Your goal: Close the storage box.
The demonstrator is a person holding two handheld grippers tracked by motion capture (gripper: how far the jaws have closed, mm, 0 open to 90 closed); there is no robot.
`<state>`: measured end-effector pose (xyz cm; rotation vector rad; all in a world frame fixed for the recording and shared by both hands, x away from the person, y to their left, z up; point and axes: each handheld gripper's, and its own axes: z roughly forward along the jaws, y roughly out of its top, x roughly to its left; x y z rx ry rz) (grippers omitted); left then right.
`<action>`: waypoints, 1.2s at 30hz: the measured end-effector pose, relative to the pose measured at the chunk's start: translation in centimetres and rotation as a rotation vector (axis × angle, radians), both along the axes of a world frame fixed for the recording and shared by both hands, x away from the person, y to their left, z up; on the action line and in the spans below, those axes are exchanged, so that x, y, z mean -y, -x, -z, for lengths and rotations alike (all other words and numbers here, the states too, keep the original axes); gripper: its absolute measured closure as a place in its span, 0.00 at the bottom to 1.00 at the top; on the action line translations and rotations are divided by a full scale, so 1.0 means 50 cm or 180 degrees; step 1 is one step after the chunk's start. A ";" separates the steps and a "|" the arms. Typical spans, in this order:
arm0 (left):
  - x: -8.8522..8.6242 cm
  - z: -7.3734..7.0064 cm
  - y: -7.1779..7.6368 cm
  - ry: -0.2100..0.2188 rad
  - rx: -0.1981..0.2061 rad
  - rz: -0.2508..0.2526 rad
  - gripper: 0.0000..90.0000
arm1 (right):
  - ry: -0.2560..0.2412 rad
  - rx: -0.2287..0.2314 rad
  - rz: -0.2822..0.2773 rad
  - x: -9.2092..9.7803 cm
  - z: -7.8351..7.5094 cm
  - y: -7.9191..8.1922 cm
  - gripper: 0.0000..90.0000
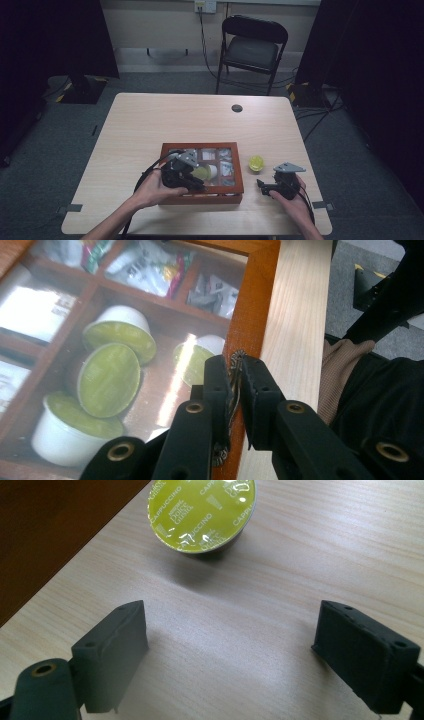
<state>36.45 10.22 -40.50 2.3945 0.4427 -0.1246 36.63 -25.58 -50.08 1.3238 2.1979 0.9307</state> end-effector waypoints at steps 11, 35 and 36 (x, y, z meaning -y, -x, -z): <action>0.003 0.026 -0.004 -0.0022 -0.0107 0.0013 0.92 | 0.0000 0.0001 -0.0001 0.000 0.000 0.000 0.14; -0.035 0.026 -0.013 0.0227 0.0023 -0.0431 0.46 | 0.0000 -0.0002 -0.0002 0.000 0.000 0.000 0.14; -0.039 0.025 -0.013 0.0242 0.0046 -0.0470 0.45 | 0.0000 -0.0002 -0.0002 0.000 0.000 0.000 0.14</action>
